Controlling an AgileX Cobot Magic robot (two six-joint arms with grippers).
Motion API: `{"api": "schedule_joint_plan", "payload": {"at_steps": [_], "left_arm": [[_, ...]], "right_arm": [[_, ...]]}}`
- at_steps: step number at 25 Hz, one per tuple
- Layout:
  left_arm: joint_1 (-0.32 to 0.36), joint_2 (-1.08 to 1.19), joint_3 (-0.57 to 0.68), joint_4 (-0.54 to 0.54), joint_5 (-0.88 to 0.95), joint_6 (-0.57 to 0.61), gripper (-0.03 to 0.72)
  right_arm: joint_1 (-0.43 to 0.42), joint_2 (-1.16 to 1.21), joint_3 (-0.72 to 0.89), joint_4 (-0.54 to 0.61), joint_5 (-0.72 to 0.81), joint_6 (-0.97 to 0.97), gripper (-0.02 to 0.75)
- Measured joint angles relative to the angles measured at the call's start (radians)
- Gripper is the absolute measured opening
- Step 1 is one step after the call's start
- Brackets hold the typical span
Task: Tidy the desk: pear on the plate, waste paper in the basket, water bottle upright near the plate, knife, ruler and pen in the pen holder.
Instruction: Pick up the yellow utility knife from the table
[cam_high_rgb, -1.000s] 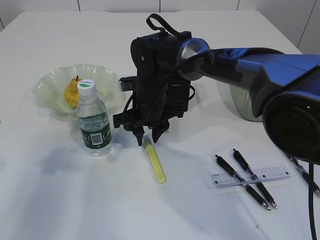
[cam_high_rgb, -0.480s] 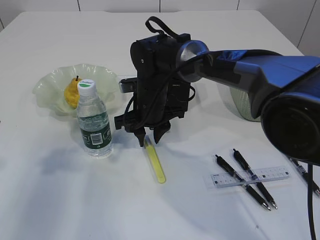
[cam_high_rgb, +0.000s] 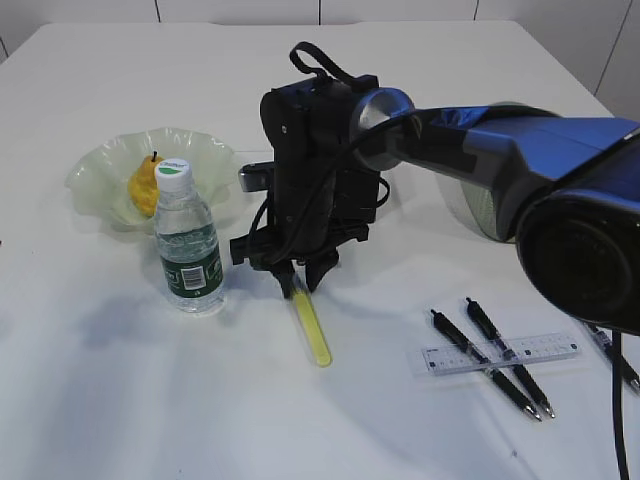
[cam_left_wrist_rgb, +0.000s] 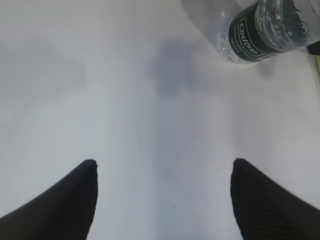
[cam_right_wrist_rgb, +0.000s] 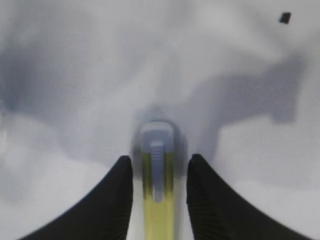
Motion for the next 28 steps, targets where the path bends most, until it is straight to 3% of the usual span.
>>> {"api": "schedule_joint_plan", "payload": {"at_steps": [6,28], "left_arm": [[0.0,0.0,0.0,0.0,-0.004,0.0,0.59],[0.0,0.0,0.0,0.0,-0.004,0.0,0.59]], "right_arm": [[0.0,0.0,0.0,0.005,0.0,-0.017,0.138],[0.0,-0.08,0.0,-0.002,0.0,-0.067,0.115]]}}
